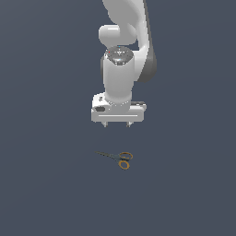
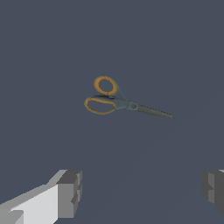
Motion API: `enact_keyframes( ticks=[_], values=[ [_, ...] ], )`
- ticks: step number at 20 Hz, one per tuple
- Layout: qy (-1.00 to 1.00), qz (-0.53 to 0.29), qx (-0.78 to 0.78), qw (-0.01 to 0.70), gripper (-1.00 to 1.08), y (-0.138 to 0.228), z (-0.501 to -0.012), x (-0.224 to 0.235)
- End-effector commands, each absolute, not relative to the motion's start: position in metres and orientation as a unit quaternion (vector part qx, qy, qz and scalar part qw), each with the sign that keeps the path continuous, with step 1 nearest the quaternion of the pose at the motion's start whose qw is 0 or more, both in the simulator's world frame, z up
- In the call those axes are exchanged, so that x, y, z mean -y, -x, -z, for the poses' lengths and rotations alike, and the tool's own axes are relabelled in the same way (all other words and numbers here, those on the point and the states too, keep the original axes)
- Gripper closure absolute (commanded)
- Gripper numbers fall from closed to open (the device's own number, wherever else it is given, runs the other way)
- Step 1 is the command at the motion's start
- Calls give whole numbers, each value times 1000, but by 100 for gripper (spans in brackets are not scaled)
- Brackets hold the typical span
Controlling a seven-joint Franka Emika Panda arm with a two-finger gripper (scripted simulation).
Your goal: Pick up the object and move it to a goal position.
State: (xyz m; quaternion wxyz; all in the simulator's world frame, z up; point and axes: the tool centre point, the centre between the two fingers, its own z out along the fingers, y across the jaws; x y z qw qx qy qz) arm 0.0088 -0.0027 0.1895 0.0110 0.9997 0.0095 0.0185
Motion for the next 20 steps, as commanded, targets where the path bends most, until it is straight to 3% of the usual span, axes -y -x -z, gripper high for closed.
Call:
enact_keyframes(
  ticks=[1, 20],
  values=[
    [-1000, -19, -9, 11, -92, -9, -190, 3],
    [-999, -8, -45, 15, -92, -4, -189, -7]
  ],
)
